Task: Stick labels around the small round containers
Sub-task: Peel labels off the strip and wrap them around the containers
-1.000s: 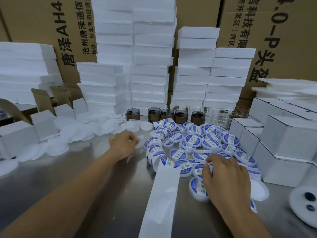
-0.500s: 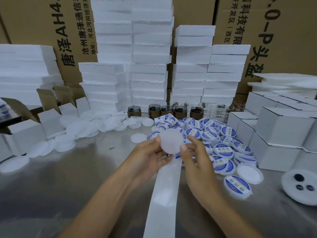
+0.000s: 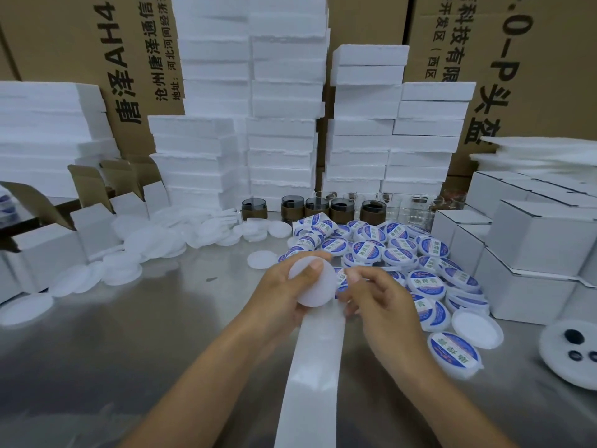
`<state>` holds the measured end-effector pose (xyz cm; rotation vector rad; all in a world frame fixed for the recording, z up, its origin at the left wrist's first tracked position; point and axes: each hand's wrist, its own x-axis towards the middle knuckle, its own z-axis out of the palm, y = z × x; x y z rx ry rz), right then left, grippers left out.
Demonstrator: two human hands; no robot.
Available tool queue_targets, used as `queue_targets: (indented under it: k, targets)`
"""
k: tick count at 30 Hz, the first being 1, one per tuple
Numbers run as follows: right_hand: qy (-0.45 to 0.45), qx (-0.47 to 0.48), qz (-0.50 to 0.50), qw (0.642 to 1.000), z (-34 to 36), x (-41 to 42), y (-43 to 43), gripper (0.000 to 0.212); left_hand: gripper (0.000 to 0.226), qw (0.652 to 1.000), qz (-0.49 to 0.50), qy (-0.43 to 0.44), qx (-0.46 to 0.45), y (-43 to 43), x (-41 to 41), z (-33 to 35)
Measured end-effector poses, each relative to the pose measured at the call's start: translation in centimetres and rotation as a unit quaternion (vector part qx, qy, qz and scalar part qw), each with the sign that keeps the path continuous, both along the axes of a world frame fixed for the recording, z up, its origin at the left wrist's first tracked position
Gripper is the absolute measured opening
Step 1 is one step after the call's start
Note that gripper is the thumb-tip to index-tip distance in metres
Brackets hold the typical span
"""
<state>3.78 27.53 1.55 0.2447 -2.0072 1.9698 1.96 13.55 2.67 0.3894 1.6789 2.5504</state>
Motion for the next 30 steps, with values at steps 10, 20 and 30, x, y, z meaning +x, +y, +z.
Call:
queue_targets:
  k: [10,20,30]
  targets:
    - [-0.034,0.175,-0.014,0.984,-1.3,-1.0,0.9,0.016,0.016,0.989,0.096,-0.083,0.080,-1.1,-1.2,-0.3]
    - [-0.070,-0.117,-0.065,0.989,0.0,-1.1,1.8,0.006,0.014,0.993,0.046,-0.106,-0.002,-1.3,-1.2,-0.7]
    - [-0.064,-0.098,0.062,0.991,0.1,-0.5,0.8,0.029,0.037,0.988,-0.004,-0.101,-0.117,-0.3,-0.7,-1.0]
